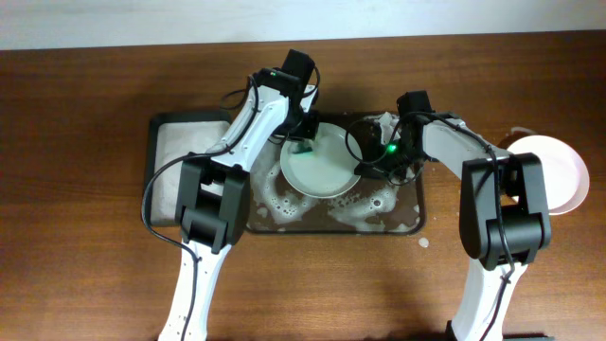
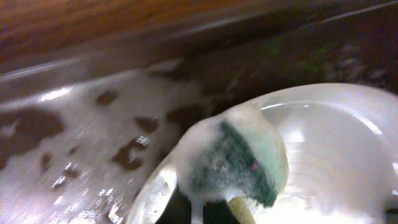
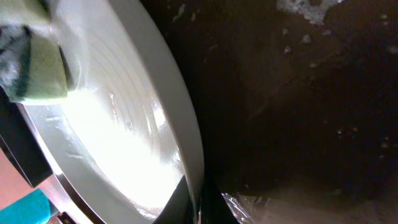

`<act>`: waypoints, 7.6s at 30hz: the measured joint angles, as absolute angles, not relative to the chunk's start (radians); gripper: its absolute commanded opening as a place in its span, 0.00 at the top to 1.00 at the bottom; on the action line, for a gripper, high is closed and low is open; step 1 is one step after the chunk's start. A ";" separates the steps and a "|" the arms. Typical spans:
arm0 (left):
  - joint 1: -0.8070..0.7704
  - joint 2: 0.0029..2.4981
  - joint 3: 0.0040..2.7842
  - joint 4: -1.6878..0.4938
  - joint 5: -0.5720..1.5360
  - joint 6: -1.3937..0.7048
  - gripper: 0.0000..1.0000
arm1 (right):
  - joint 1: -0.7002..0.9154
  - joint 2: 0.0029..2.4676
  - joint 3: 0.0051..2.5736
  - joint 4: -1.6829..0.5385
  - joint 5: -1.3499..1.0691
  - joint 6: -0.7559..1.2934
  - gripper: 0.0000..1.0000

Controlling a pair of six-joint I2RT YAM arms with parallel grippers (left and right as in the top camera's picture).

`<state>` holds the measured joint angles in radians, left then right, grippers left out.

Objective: Clean dirty plates on tray and stack at the side
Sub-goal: 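Scrub the white plate face with the sponge in left gripper, then withdraw the sponge upward and lift the white plate with right gripper, then tilt the white plate upright and carry it right with right gripper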

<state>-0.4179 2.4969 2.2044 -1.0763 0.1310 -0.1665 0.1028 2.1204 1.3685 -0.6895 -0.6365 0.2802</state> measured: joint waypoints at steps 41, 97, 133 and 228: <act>-0.478 2.497 2.208 -1.383 0.124 -0.166 1.00 | 0.109 2.120 1.361 -0.691 -0.654 0.251 0.96; -0.471 2.497 2.086 -1.375 0.491 0.074 1.00 | 0.113 2.120 1.357 -0.694 -0.661 0.250 0.96; -0.442 2.503 2.286 -1.164 0.022 -0.118 1.00 | 0.113 2.120 1.357 -0.678 -0.659 0.274 0.96; -0.410 2.505 2.487 -1.432 0.005 -0.178 0.99 | 0.545 1.544 1.215 -0.852 1.201 0.412 0.96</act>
<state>-0.4099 2.5046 2.4866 -1.4319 0.0048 -0.1776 0.5449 1.5440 1.2148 -0.8520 1.2007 0.4122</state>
